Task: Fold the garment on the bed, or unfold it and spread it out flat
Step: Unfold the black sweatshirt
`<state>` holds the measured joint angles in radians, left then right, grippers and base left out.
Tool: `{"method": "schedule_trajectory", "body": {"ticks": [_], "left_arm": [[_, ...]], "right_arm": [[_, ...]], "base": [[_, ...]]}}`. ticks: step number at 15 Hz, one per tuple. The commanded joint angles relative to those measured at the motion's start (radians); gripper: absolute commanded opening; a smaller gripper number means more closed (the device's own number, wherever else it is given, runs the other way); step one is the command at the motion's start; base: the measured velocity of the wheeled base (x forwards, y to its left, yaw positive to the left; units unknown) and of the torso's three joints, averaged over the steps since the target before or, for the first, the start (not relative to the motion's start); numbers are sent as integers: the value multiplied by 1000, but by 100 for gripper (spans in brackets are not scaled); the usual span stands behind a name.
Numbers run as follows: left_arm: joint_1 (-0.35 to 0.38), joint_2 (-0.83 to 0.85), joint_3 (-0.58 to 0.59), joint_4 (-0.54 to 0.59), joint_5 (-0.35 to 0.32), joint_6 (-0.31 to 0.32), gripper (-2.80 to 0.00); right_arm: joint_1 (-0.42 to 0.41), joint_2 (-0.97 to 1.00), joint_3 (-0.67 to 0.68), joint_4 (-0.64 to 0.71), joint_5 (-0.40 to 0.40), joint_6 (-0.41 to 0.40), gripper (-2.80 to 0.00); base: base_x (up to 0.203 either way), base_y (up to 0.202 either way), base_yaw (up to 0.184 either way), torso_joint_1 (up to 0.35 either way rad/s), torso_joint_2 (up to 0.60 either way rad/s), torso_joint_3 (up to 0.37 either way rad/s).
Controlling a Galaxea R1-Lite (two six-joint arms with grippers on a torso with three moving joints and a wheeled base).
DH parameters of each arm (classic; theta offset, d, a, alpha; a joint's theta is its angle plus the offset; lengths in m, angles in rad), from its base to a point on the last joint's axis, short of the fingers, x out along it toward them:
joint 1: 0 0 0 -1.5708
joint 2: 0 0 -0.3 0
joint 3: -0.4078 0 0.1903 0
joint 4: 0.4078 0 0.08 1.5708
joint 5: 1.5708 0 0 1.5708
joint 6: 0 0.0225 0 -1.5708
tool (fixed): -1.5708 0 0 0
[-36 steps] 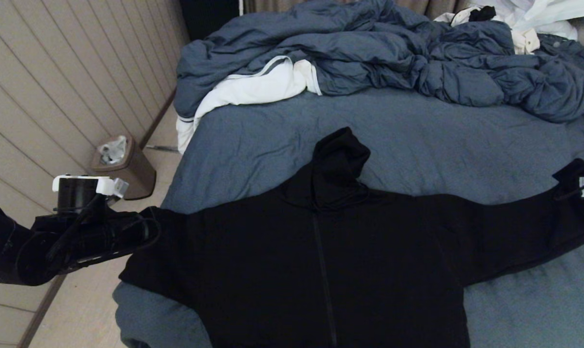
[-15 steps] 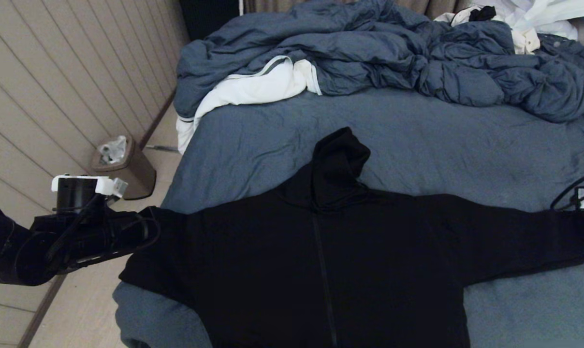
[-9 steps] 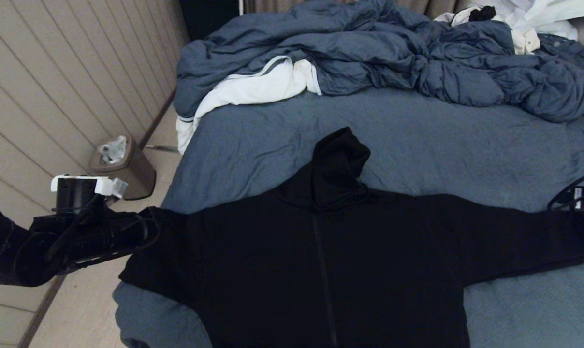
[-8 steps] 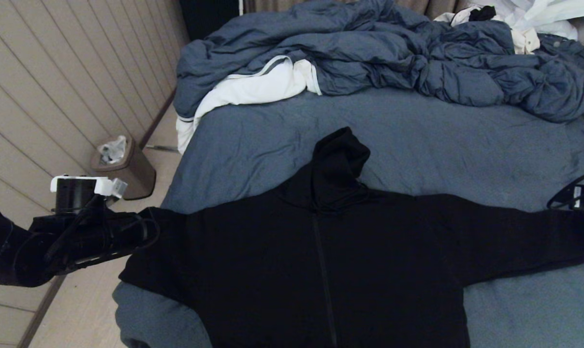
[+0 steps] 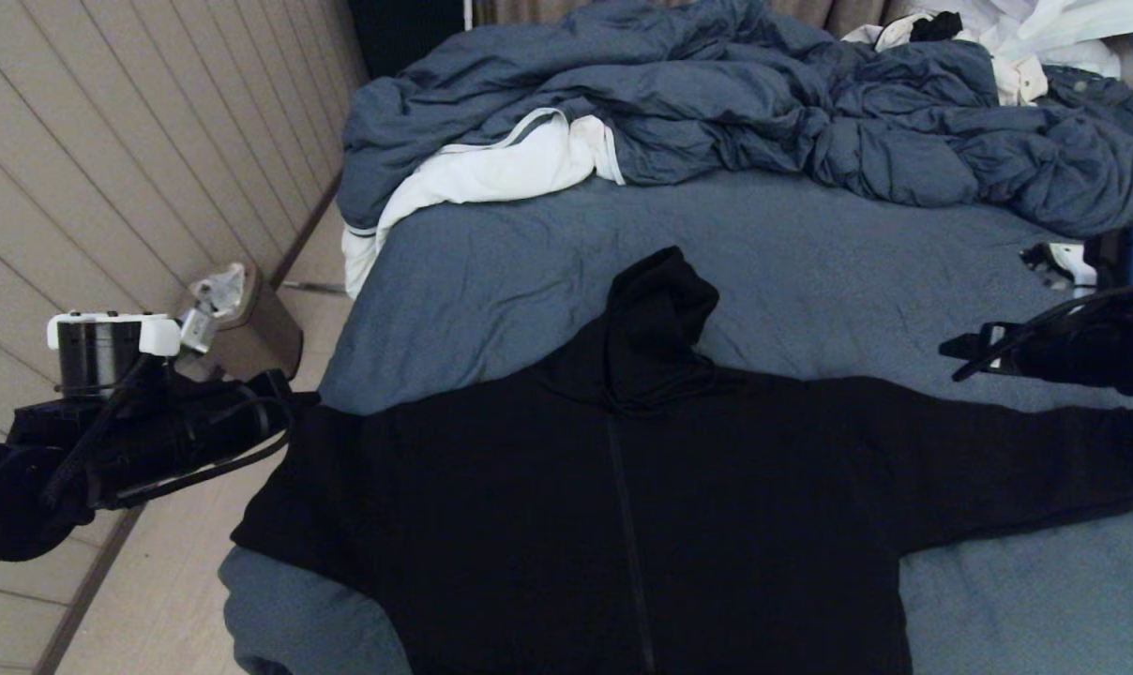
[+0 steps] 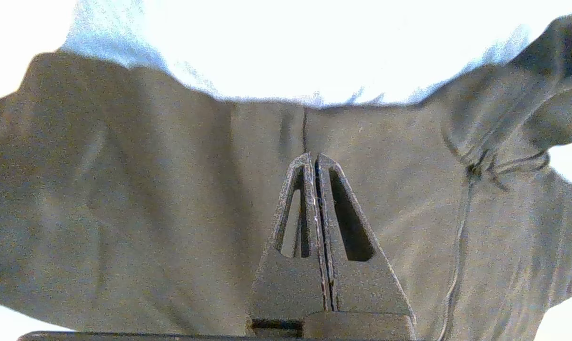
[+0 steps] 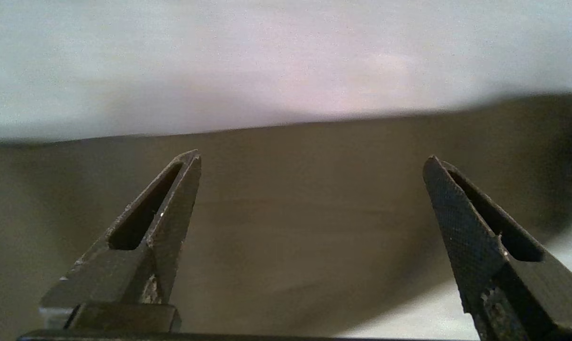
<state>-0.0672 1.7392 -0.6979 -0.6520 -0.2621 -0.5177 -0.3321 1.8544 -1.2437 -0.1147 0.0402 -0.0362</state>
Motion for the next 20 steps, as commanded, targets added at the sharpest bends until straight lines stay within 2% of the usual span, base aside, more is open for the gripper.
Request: {"method": "schedule_trajectory", "body": {"ticks": [1, 5, 9, 10, 11, 16, 20], "left_arm": [[16, -34, 1, -4, -4, -2, -280], [26, -66, 28, 9, -25, 15, -280], [26, -68, 35, -2, -37, 36, -280], [26, -66, 38, -7, -33, 63, -69], [26, -66, 41, -14, -32, 85, 0], [17, -5, 2, -39, -37, 87, 0], [-44, 27, -56, -10, -33, 85, 0]], "right_arm": [[105, -79, 18, 29, 0, 34, 0], [248, -141, 59, 90, 4, 63, 0], [307, -128, 99, 93, -4, 75, 0], [320, -127, 113, 85, -6, 74, 0], [323, -127, 99, 87, -3, 76, 0], [324, -101, 54, 91, -4, 77, 0], [323, -47, 26, 90, 0, 81, 0]], "base": [[0, 0, 0, 0, 0, 0], [0, 0, 0, 0, 0, 0], [0, 0, 0, 0, 0, 0], [0, 0, 0, 0, 0, 0], [0, 0, 0, 0, 0, 0], [0, 0, 0, 0, 0, 0], [0, 0, 0, 0, 0, 0]]}}
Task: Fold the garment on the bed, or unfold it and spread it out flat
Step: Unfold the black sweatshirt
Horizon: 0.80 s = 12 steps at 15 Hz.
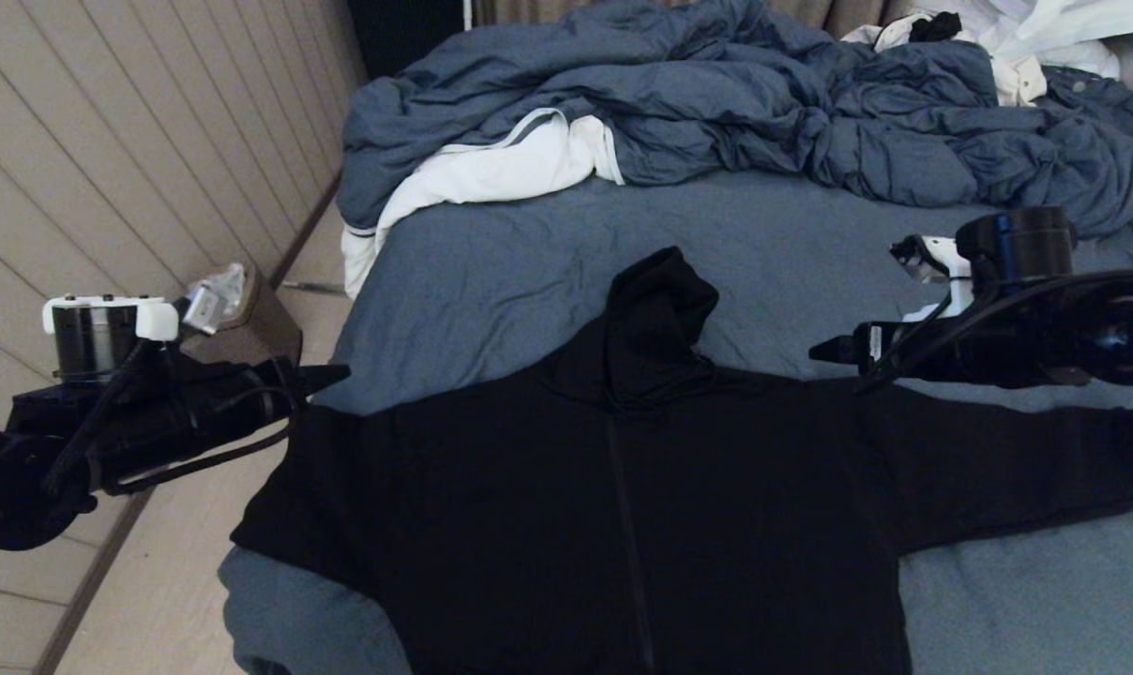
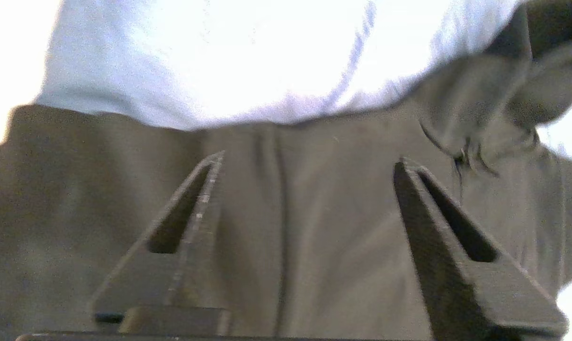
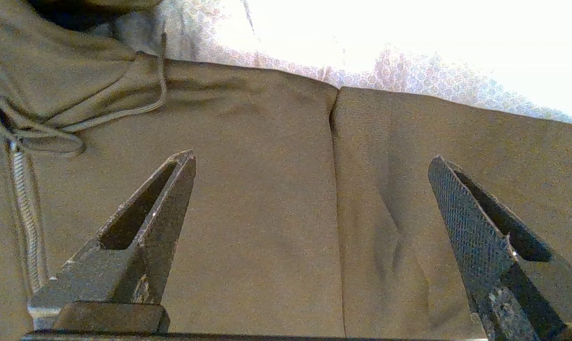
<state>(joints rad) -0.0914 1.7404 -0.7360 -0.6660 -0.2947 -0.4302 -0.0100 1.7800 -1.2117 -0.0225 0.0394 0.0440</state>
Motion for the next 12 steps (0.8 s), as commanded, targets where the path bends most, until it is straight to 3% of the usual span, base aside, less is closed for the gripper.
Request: {"method": "schedule_trajectory", "body": {"ticks": [1, 6, 10, 11, 12], "left_arm": [[-33, 34, -41, 16, 1, -3, 0], [-100, 99, -238, 175, 0, -5, 0], [-150, 186, -350, 196, 22, -5, 0], [-157, 201, -358, 197, 24, -5, 0], [-158, 215, -359, 195, 25, -5, 0]], "right_arm": [[3, 41, -27, -1, 2, 9, 0], [19, 137, -98, -7, 2, 53, 0], [27, 233, -189, -28, 3, 71, 0], [26, 252, -209, -32, 4, 81, -280], [28, 263, -216, -34, 6, 79, -280]], "base": [[0, 0, 0, 0, 0, 0], [0, 0, 0, 0, 0, 0], [0, 0, 0, 0, 0, 0], [0, 0, 0, 0, 0, 0], [0, 0, 0, 0, 0, 0]]}}
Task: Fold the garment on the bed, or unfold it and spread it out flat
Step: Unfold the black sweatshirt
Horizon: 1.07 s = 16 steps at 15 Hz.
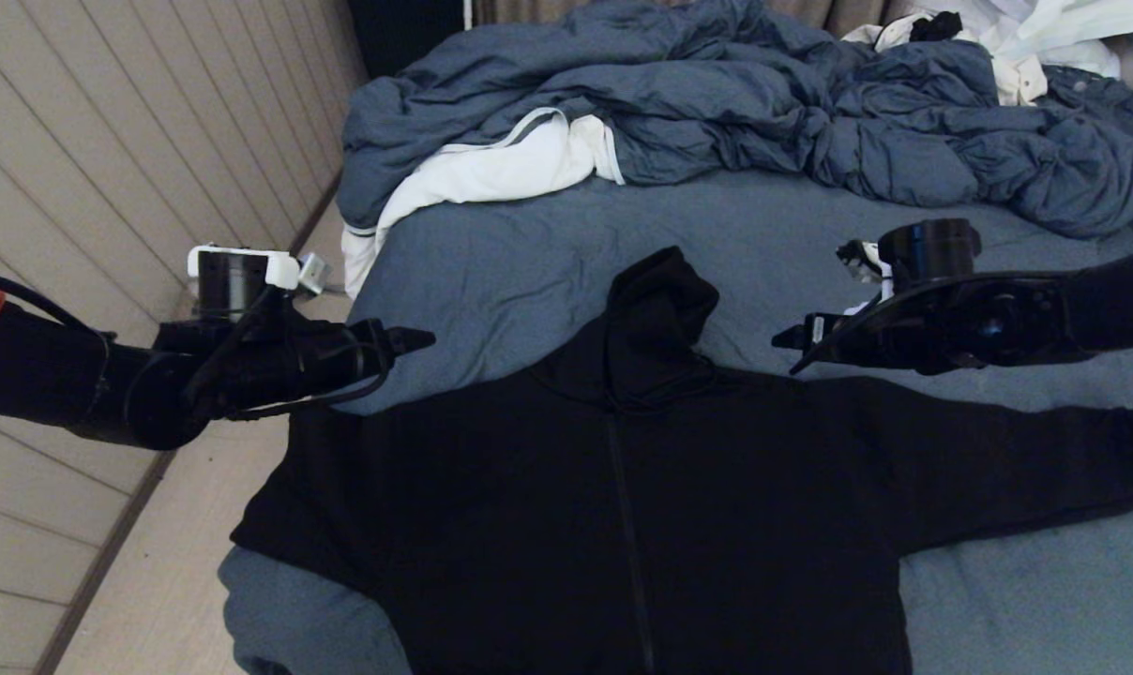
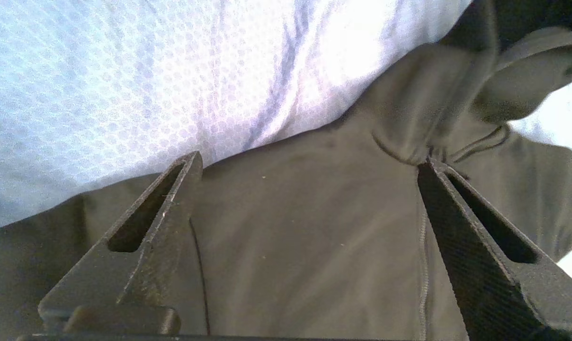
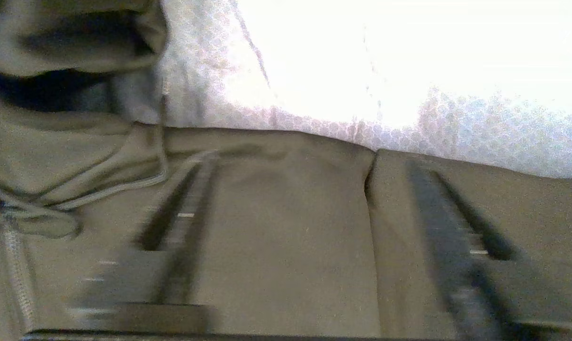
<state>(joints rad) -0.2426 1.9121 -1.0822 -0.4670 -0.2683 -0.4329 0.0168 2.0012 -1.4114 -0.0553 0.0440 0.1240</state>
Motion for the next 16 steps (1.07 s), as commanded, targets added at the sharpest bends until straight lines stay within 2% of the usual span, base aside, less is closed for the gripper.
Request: {"method": "schedule_trajectory", "body": {"ticks": [1, 3, 4, 16], "left_arm": [[-7, 62, -17, -5, -2, -2, 0], [-7, 91, -47, -3, 0, -3, 0], [-7, 99, -51, -4, 1, -1, 0], [-32, 140, -62, -5, 6, -1, 0]], "right_arm": [[2, 52, -28, -1, 2, -2, -280], [0, 71, -44, -1, 7, 0, -280], [0, 74, -49, -1, 10, -1, 0], [0, 105, -61, -9, 10, 3, 0]], "base": [[0, 0, 0, 0, 0, 0], [0, 0, 0, 0, 0, 0], [0, 0, 0, 0, 0, 0], [0, 0, 0, 0, 0, 0]]}}
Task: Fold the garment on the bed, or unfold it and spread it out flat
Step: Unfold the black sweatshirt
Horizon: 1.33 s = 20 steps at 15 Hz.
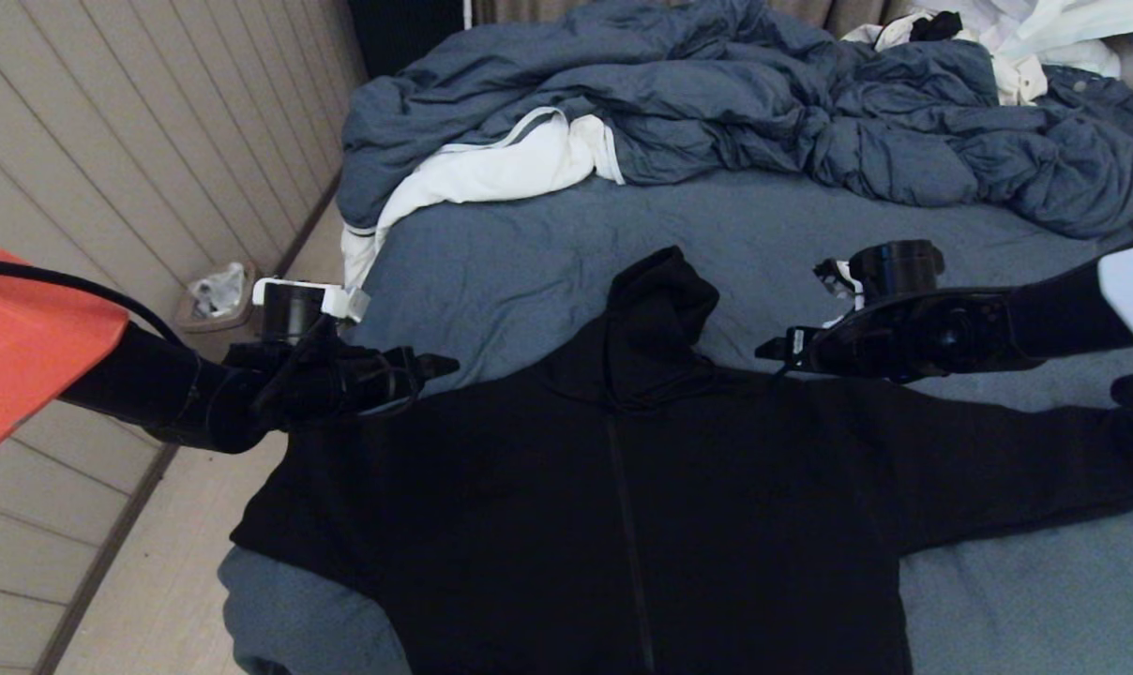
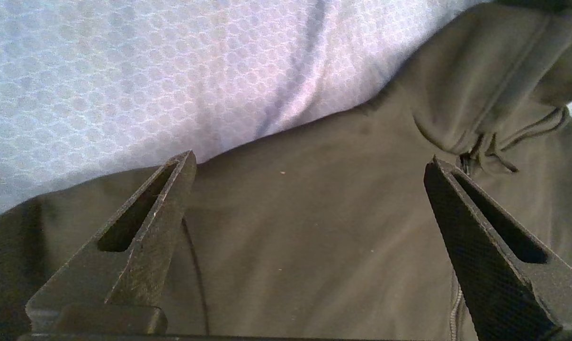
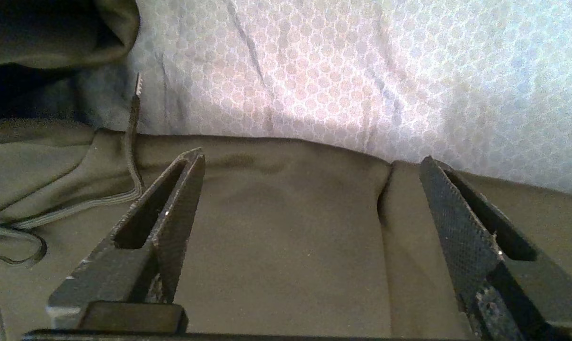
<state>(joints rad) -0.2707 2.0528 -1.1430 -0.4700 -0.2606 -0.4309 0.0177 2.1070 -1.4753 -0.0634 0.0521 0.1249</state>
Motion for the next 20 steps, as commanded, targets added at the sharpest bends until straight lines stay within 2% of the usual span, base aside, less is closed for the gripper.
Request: {"method": "schedule_trajectory", "body": {"ticks": [1, 3, 4, 20], "left_arm": [[-5, 0, 6, -4, -2, -3, 0], [-5, 0, 14, -9, 4, -4, 0], [-5, 1, 15, -11, 18, -3, 0], [-18, 67, 25, -37, 41, 12, 0]], "right_arm": [[-1, -1, -6, 0, 2, 5, 0], [-1, 2, -8, -2, 0, 5, 0], [-2, 4, -11, -1, 0, 8, -280], [-16, 63, -43, -3, -3, -7, -280]], "base": [[0, 0, 0, 0, 0, 0], [0, 0, 0, 0, 0, 0], [0, 0, 0, 0, 0, 0], [0, 0, 0, 0, 0, 0]]}}
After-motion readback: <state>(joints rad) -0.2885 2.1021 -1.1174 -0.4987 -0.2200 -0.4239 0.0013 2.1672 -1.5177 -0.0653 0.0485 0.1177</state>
